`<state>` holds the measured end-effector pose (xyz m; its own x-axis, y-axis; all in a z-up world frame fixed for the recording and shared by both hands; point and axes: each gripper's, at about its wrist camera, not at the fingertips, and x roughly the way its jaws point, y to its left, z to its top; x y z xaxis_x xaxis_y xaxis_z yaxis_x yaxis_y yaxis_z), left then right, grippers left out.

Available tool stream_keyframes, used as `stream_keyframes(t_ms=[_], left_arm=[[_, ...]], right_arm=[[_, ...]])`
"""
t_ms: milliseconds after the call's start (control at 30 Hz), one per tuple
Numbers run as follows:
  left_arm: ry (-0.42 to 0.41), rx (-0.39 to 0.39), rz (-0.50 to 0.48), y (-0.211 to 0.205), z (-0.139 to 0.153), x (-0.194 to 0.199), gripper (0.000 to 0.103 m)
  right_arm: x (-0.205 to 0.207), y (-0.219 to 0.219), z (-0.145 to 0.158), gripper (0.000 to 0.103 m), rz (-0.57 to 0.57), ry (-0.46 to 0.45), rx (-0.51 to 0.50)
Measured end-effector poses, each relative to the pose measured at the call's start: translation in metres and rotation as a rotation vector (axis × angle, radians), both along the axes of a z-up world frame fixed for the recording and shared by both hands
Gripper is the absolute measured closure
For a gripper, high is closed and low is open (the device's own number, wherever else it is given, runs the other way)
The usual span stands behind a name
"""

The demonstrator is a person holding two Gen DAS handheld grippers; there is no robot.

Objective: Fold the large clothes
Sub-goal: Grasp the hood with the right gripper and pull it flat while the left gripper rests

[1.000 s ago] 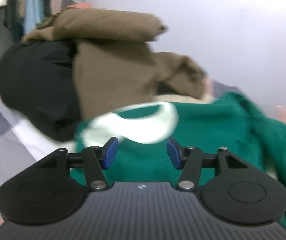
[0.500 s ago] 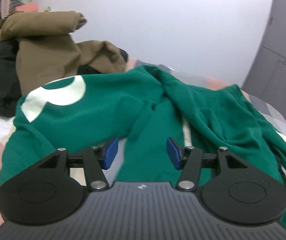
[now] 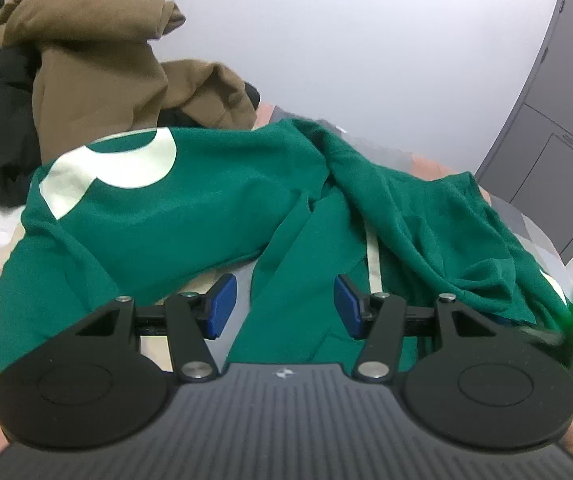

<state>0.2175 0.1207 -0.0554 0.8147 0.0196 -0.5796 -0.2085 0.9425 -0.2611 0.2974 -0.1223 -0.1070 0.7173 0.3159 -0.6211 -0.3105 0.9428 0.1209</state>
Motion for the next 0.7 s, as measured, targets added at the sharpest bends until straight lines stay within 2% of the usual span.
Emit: stream_keyframes(t_ms=[67,200,300,367,400,467,567,600,700], left_arm=[[0.011,-0.012,-0.009,0.002,-0.004,0.004,0.043],[0.027,-0.030,-0.023,0.004,-0.010,0.012,0.043],[0.040,-0.044,-0.029,0.006,-0.017,0.020,0.043],[0.056,-0.056,-0.036,0.007,-0.023,0.027,0.043],[0.060,-0.077,-0.041,0.008,-0.026,0.031,0.043],[0.077,-0.072,-0.048,0.007,-0.035,0.041,0.043],[0.094,-0.068,-0.063,0.009,-0.049,0.058,0.043],[0.110,-0.093,-0.074,0.010,-0.053,0.064,0.043],[0.089,-0.103,-0.082,0.015,-0.062,0.080,0.043]], right_arm=[[0.015,0.010,-0.009,0.012,-0.031,0.000,-0.002],[0.041,0.030,-0.016,0.013,-0.039,-0.058,-0.047],[0.066,0.040,-0.010,0.035,-0.044,-0.076,-0.065],[0.087,0.044,0.000,0.068,-0.056,-0.087,-0.091],[0.103,0.047,0.006,0.071,-0.062,-0.092,-0.113],[0.130,0.055,0.023,0.075,-0.068,-0.110,-0.132],[0.174,0.069,0.058,0.077,-0.092,-0.186,-0.148],[0.192,0.074,0.072,0.077,-0.100,-0.220,-0.154],[0.238,0.092,0.106,0.077,-0.124,-0.305,-0.191]])
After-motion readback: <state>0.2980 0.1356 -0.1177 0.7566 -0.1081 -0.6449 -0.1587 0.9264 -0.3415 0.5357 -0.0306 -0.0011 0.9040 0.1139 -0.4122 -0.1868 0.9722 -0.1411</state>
